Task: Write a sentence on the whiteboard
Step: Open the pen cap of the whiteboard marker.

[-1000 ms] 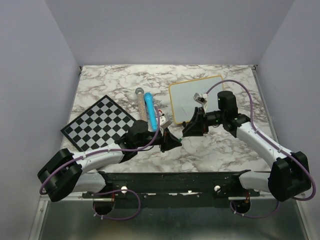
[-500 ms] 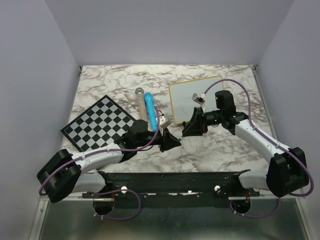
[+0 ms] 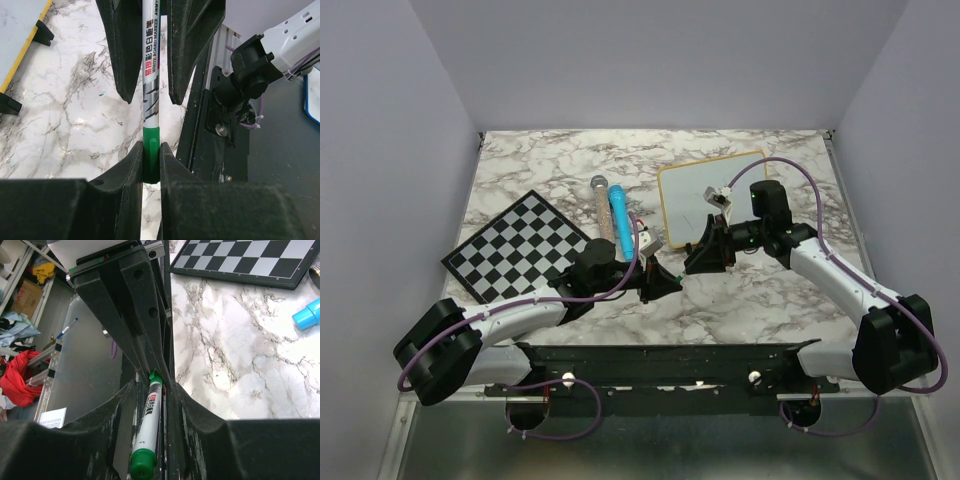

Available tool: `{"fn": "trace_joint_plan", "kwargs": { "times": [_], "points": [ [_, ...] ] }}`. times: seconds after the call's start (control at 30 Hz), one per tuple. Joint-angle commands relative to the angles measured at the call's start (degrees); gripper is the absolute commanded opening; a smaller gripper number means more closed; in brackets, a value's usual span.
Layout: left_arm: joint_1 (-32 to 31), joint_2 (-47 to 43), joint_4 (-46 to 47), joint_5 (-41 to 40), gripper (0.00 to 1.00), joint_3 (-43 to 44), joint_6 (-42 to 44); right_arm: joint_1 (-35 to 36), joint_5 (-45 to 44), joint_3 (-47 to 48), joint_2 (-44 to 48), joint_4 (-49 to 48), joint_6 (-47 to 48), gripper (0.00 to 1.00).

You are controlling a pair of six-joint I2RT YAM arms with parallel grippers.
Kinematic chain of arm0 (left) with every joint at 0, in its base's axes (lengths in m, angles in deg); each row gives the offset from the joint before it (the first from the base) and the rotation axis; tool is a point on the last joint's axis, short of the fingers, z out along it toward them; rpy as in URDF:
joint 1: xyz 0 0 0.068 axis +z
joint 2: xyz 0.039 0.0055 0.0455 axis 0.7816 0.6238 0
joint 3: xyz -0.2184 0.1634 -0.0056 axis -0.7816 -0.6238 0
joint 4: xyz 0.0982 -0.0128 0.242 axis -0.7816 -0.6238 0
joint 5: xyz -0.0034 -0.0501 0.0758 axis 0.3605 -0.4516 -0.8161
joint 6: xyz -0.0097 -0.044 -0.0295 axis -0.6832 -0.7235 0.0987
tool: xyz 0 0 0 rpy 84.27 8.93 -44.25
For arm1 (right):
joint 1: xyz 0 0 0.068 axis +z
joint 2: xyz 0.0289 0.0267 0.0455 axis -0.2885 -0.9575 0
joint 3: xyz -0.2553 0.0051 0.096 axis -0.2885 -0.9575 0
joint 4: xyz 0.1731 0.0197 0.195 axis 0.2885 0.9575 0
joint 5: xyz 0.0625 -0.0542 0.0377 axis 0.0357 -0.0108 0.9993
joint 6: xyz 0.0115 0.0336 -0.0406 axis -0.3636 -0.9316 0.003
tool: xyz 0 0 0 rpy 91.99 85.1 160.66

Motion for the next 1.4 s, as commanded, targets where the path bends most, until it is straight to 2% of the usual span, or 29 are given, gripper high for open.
{"fn": "trace_joint_plan", "kwargs": {
  "times": [0.0, 1.13, 1.27, 1.37],
  "points": [
    [0.48, -0.87, 0.11, 1.01, 0.0, 0.48, 1.32, 0.25, 0.71, 1.88, 0.87, 0.63, 0.33, 0.44],
    [1.0, 0.1, -0.86, 2.94, 0.0, 0.13, 1.94, -1.15, 2.29, 2.05, 0.43, 0.54, -0.55, 0.36],
    [1.09, 0.01, -1.04, 2.85, 0.0, 0.13, 1.94, -1.15, 2.38, 2.05, 0.34, 0.54, -0.55, 0.21],
    [1.09, -0.08, -1.04, 2.76, 0.0, 0.21, 2.02, -1.15, 3.08, 2.05, -0.01, 0.63, -0.46, 0.01]
  ]
}}
